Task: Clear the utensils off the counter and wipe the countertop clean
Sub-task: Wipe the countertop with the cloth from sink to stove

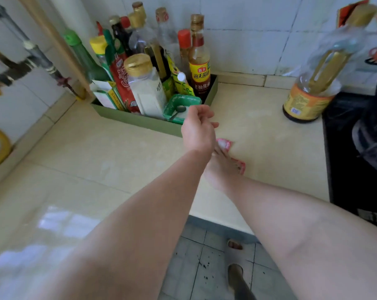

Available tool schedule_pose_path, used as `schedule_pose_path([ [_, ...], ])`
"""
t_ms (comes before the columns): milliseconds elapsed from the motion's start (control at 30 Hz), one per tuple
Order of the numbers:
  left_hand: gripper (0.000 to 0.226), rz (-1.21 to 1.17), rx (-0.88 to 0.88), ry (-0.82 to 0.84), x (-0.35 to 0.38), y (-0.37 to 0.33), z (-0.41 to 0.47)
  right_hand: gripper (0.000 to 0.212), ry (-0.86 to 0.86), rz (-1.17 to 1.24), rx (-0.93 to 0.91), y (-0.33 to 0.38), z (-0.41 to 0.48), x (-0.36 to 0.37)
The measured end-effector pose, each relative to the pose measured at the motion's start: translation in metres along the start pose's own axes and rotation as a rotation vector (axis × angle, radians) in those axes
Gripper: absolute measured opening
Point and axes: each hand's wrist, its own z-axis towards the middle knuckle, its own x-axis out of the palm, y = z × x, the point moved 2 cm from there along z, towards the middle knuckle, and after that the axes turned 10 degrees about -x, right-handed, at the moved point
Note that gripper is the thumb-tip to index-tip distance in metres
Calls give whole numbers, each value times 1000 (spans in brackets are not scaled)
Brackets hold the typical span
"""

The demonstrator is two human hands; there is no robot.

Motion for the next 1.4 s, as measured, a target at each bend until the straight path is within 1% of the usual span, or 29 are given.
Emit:
schedule_pose_path([
  [33,29,19,2,-3,-8,3,-9,53,0,-31,-39,2,-9,7],
  [100,27,54,5,12,-27,13,-34,54,64,-85,-82,3,-36,23],
  [200,24,92,-25,52,-41,28,-63,55,98,-123,5,1,-81,29],
  [267,25,109,-56,80,-44,34,-80,56,62,-113,52,1,-108,30],
  [333,24,114,-77,100,-44,35,-93,63,57,-94,73,4,-131,39],
  [367,24,111,-80,113,-44,34,-99,65,46,-89,109,6,-143,41],
  [400,24,115,-77,126,-44,32,-104,62,18,-46,168,6,-151,41],
  [433,24,127,-70,137,-44,29,-107,52,8,56,236,4,-156,38],
  [467,24,133,-62,148,-43,25,-111,35,13,240,313,5,-161,24],
  [500,23,136,-56,157,-41,22,-114,21,40,471,352,11,-163,11],
  [533,23,135,-51,161,-40,19,-115,25,-6,653,371,13,-160,-1],
  [600,23,124,-47,165,-37,15,-115,35,-255,944,489,8,-150,-23],
  [633,23,129,-50,166,-35,15,-113,36,-332,1097,525,9,-149,-34],
  [667,23,143,-57,166,-33,16,-110,39,-358,1137,564,5,-146,-40],
  [700,24,169,-61,162,-30,19,-107,43,-392,1100,640,-1,-146,-43],
  [767,31,275,-63,157,-26,28,-100,48,-488,774,849,-32,-151,-41],
  [800,36,346,-53,157,-23,34,-98,44,-551,663,915,-44,-155,-41],
  [833,41,423,-29,152,-18,40,-98,39,-601,612,926,-53,-157,-42],
  [900,42,582,86,177,-3,49,-103,36,-627,537,861,-62,-157,-42],
  [933,39,650,171,250,8,54,-108,39,-631,517,826,-65,-155,-40],
  [967,37,739,264,379,21,62,-116,42,-648,509,798,-67,-154,-40],
  [1000,41,882,347,535,36,74,-124,42,-672,497,782,-71,-152,-41],
  [1033,51,1071,413,666,48,87,-132,41,-705,480,767,-74,-149,-43],
  [1067,60,1253,454,737,56,101,-137,39,-737,464,751,-77,-145,-44],
  [1100,64,1368,466,743,60,113,-139,38,-758,456,728,-77,-141,-46],
  [1167,69,1433,466,690,64,123,-137,38,-768,463,677,-72,-129,-50],
  [1233,82,1481,419,659,62,121,-127,38,-696,496,629,-62,-114,-49],
  [1300,95,1531,323,615,51,114,-111,35,-595,528,532,-42,-98,-43],
  [1400,98,1519,193,520,24,100,-90,34,-473,493,352,-11,-79,-33],
])
